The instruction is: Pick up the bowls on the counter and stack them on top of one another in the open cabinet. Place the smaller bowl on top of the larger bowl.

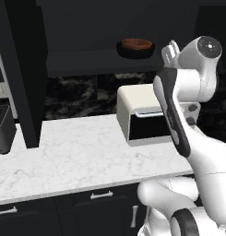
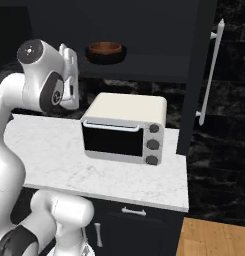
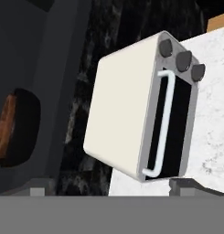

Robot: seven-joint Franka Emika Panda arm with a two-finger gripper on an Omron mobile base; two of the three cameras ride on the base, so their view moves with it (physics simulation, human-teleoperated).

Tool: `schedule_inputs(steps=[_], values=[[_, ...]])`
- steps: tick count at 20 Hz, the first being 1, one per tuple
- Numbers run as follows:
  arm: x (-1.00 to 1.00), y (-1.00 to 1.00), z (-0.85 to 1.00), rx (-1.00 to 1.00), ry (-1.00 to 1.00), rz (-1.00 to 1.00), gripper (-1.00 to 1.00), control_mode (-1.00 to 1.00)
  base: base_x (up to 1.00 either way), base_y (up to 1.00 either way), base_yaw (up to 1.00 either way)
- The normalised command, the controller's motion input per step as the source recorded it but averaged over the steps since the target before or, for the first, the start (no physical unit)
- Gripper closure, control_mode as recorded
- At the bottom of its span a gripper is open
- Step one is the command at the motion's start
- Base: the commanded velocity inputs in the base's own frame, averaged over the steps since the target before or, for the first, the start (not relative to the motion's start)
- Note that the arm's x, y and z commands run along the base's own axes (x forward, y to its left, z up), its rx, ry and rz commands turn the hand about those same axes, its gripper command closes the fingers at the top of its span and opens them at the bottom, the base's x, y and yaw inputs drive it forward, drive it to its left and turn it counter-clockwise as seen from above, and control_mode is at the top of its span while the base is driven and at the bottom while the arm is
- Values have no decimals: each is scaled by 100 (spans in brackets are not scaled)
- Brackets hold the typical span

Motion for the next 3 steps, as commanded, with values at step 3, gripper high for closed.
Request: schedule_inputs(steps=[3], values=[[-98,5,-70,0,14,1,-100,-100,0,0,0]])
